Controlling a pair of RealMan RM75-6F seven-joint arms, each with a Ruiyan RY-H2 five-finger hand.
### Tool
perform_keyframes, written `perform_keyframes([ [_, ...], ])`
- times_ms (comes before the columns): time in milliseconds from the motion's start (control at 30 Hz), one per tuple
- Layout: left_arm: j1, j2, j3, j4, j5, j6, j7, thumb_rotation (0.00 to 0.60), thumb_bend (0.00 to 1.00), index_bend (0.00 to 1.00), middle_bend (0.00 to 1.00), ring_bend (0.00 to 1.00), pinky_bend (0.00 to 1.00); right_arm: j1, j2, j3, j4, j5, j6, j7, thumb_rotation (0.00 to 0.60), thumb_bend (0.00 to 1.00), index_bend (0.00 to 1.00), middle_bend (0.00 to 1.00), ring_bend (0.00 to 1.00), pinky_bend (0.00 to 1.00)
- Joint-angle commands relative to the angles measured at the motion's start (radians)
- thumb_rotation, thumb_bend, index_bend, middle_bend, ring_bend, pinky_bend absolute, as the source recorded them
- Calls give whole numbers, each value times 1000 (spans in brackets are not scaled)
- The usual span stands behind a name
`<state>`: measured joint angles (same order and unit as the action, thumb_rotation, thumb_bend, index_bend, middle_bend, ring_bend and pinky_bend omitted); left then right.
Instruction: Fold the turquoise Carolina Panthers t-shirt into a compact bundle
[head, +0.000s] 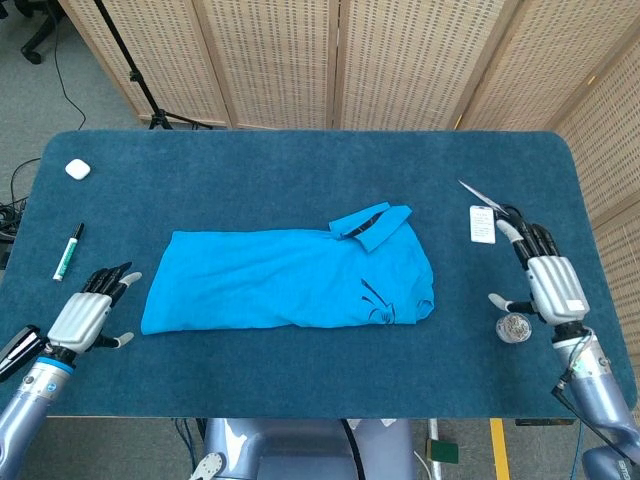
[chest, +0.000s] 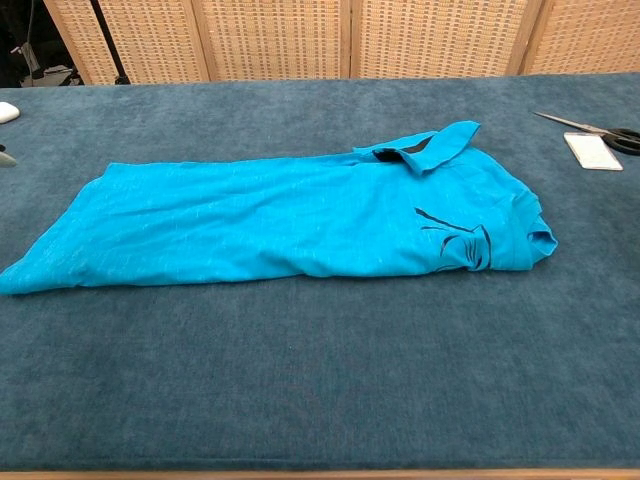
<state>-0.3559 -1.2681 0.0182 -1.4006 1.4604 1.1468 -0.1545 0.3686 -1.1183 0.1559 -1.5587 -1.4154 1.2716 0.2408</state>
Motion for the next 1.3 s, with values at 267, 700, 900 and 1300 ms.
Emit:
perform_keyframes([
  [267, 26, -49, 20, 2, -32, -21, 61, 600, 185, 104, 0, 0, 0, -139, 46, -91, 1, -161, 207, 103, 600, 0, 0, 0, 0, 0],
  [700, 16, -162, -42, 29, -126, -39, 160, 600, 202, 276, 0, 0, 0, -156, 61, -79, 19, -183, 248, 170, 600, 0, 0, 0, 0, 0],
  [900, 5, -188, -62, 41, -151, -53, 175, 600, 205, 326, 0, 0, 0, -156, 57, -74, 24, -180, 246, 171, 600, 0, 0, 0, 0, 0],
  [1300, -8, -232, -69, 71, -171, -77, 201, 600, 279, 369, 0, 0, 0, -158, 57, -69, 26, -177, 244, 182, 600, 0, 0, 0, 0, 0],
])
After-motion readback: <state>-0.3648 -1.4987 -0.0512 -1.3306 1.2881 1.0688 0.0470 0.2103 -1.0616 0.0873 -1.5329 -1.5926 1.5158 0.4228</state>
